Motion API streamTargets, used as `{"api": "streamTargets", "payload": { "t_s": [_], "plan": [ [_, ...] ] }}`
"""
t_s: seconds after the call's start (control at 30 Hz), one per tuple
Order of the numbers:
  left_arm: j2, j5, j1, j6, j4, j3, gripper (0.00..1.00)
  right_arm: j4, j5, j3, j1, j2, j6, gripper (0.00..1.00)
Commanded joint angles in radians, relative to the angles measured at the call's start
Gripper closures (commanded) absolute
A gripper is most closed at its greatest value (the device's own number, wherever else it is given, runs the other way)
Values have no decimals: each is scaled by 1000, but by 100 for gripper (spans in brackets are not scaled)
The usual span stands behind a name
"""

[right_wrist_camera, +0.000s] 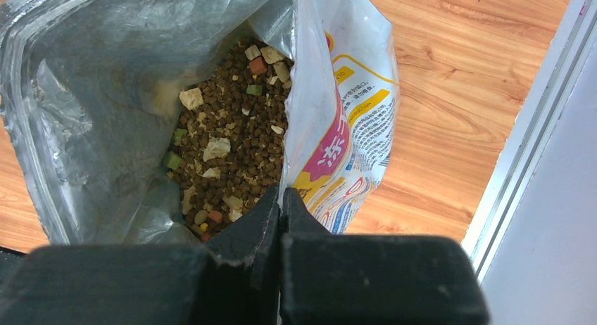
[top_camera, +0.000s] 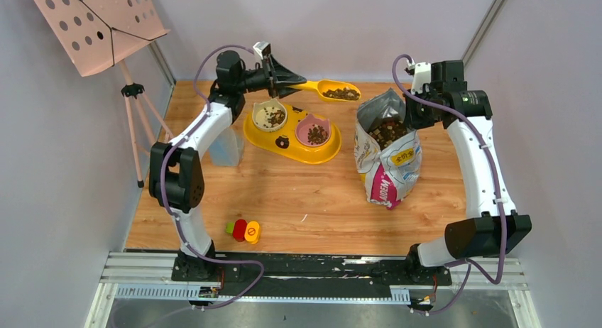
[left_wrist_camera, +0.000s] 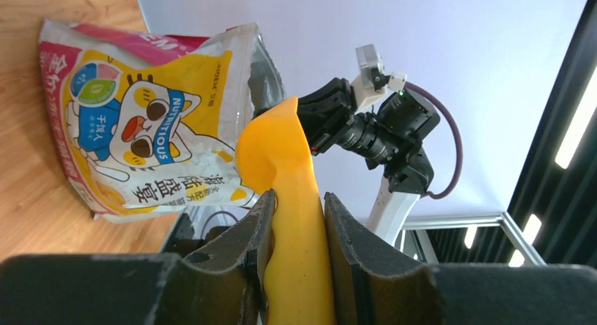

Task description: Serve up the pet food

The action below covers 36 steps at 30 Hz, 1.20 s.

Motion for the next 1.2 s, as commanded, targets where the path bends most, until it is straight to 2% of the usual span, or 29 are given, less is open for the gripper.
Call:
{"api": "streamTargets", "payload": {
  "t_s": [0.0, 0.3, 0.53, 0.87, 1.17],
  "plan": [
    [-100, 7, 33, 26, 28, -31, 100, 61, -32, 28, 4, 13, -9, 100],
    [-168, -21, 201, 46, 46, -181, 100, 66, -50, 56, 4, 39, -3, 100],
    [-175, -44, 308, 110, -8, -211, 100, 70, -56, 47, 4, 43, -2, 100],
    [-179, -87, 415, 232, -85, -279, 100, 76, -60, 29, 4, 35, 0, 100],
    [-170, -128, 463, 300, -137, -264, 100, 78, -61, 20, 3, 29, 5, 100]
  ]
}}
